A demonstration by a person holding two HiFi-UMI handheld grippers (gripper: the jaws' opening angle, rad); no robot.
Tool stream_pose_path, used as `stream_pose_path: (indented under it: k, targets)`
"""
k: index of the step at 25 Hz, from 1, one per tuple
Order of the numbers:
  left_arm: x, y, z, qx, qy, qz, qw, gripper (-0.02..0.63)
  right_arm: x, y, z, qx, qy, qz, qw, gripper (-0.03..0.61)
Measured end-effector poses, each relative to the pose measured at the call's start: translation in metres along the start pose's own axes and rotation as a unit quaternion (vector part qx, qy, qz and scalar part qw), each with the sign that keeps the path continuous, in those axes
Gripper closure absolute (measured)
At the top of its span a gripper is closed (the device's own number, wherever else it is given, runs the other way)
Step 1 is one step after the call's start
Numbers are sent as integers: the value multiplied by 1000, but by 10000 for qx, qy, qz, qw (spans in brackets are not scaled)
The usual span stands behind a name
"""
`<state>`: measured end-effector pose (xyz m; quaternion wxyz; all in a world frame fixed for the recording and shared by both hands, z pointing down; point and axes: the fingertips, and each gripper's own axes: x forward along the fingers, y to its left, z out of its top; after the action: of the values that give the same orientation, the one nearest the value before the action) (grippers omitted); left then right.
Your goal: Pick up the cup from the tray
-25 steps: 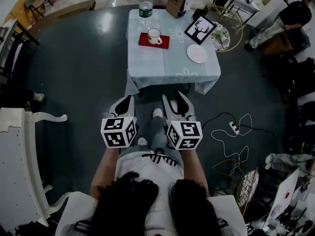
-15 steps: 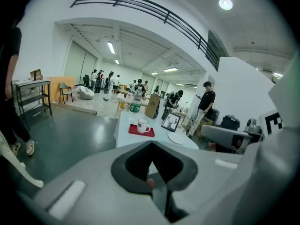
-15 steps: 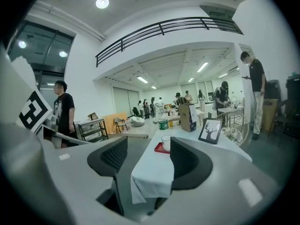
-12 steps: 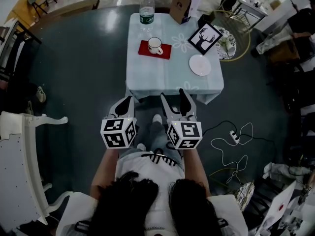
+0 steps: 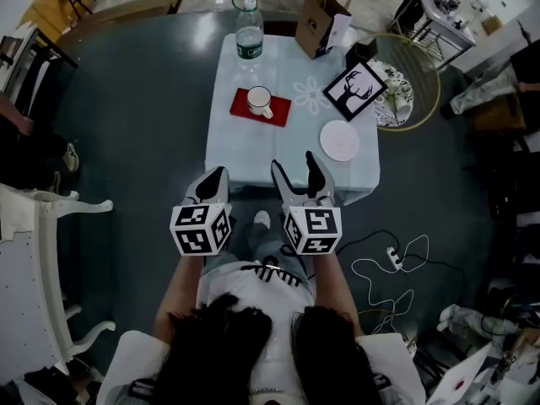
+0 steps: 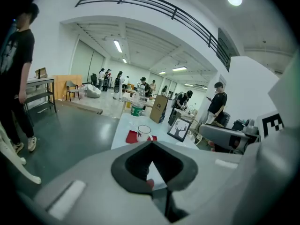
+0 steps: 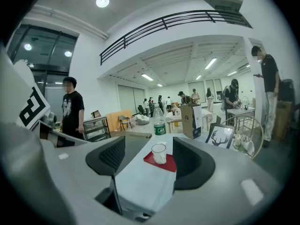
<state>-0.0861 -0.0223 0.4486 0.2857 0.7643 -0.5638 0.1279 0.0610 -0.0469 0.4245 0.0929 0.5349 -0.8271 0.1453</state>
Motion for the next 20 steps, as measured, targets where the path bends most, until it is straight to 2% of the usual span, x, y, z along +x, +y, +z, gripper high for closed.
stream_pose_path:
  k: [11,20]
  targets:
    - [42,1,17,-44,41,347,9994,614,53,-25,5,-209,209,507,9983,216]
    - [71,23,34,-44,43,317,9995,614,99,-25,9,-363,221,516,9978,196]
